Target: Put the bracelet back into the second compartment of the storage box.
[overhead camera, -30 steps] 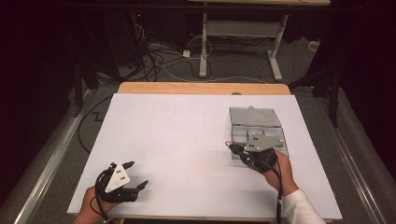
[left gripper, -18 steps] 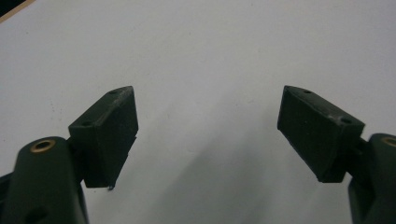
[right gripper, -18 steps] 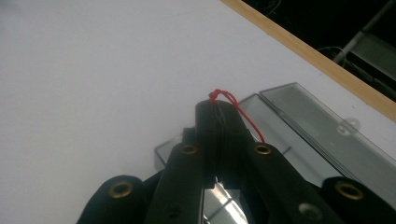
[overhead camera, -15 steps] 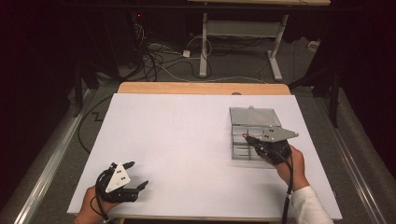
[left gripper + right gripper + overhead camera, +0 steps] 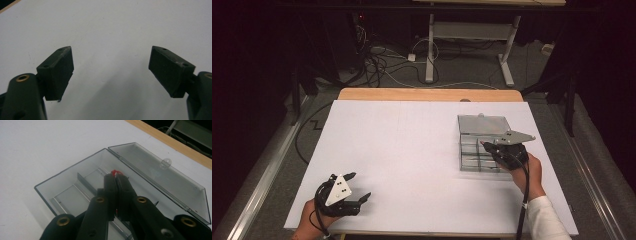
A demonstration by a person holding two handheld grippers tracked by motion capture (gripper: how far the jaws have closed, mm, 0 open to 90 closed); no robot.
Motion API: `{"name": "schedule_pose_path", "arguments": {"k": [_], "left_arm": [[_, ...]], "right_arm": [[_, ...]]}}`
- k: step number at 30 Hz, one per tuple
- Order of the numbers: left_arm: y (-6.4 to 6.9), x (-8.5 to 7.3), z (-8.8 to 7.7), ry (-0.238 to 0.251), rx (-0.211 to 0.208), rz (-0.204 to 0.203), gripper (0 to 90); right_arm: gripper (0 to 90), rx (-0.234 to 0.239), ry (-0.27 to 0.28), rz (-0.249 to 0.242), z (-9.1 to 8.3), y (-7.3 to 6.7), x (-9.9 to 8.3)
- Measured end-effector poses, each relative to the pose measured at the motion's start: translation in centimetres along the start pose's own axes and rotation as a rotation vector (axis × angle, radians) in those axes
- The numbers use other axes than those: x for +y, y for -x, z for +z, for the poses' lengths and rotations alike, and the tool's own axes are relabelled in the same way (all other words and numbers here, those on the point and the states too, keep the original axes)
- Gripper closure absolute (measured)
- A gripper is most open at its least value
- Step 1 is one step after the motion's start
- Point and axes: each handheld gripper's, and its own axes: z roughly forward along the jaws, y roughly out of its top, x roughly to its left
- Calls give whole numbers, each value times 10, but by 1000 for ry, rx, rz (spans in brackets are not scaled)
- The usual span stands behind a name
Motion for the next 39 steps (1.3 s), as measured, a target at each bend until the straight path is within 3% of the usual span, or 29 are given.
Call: {"name": "schedule_pose_path", "arguments": {"k": [9,16,22,32,39], "left_arm": [[-1,0,0,6,3,14,192],[0,-1,-1,4,-3,2,191],[0,0,0,-1,-7,2,192],[-1,-1,1,-2,-4,17,192],[-1,-1,2,-15,-14,12,192]], "right_arm": [[896,-23,-38,27,13,8,-5],[897,-62,-53,47,23,9,-7],[896,-139,-99,62,33,4,-7],[871,-146,-106,60,34,3,-6],[859,-134,-80,67,29,2,-6]]}}
